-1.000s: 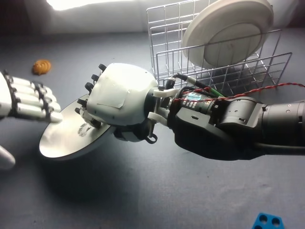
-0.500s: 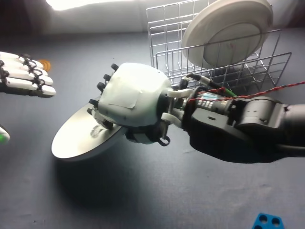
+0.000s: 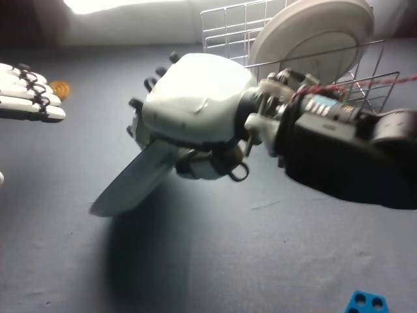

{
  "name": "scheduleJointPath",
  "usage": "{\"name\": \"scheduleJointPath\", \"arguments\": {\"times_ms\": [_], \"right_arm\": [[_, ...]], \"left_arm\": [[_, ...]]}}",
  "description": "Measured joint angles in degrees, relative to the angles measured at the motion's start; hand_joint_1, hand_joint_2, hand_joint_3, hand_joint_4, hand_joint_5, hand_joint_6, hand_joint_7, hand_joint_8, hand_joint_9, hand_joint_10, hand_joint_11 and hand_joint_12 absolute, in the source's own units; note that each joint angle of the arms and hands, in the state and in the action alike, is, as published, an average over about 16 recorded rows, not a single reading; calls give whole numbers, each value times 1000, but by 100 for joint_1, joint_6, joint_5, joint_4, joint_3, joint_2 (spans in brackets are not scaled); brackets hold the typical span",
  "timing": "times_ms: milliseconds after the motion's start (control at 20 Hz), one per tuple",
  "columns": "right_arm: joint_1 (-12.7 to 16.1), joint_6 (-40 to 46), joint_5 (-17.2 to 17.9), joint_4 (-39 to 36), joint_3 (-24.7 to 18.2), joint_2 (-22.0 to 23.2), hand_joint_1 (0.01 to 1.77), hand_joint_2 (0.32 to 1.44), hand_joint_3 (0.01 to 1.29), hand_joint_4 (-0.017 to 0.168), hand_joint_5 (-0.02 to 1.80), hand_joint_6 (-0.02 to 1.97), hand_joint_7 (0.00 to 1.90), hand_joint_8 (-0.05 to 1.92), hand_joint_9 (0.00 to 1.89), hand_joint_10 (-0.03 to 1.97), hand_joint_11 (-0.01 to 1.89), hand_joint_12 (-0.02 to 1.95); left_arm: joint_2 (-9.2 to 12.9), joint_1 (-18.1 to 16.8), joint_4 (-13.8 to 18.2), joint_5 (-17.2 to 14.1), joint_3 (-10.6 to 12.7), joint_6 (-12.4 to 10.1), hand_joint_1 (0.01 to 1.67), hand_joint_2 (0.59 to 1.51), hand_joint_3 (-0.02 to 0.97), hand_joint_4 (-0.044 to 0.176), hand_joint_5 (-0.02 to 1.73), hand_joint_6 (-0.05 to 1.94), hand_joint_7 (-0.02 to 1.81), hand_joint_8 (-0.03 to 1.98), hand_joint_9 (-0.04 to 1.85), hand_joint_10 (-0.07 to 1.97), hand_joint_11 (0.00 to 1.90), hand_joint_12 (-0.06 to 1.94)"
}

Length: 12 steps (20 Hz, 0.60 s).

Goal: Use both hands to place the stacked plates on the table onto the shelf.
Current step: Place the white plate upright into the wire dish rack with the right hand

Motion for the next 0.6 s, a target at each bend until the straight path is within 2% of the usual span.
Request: {"name": "scheduleJointPath", "arguments": {"times_ms": [300, 600], "right_arm": [[498, -14, -313, 1022, -515, 578, 1330, 952, 13, -4, 1062, 721, 1161, 570, 1064, 911, 858, 981], [1011, -21, -697, 2015, -805, 1041, 1341, 952, 13, -4, 1059, 750, 1154, 586, 1069, 919, 859, 1006]], "left_arm": [[22, 43, 1, 0, 43, -5, 16, 1096, 17, 1, 21, 19, 19, 4, 22, 4, 22, 1], [30, 116, -2, -2, 55, -4, 16, 1095, 17, 0, 21, 19, 19, 4, 22, 4, 22, 1]]}}
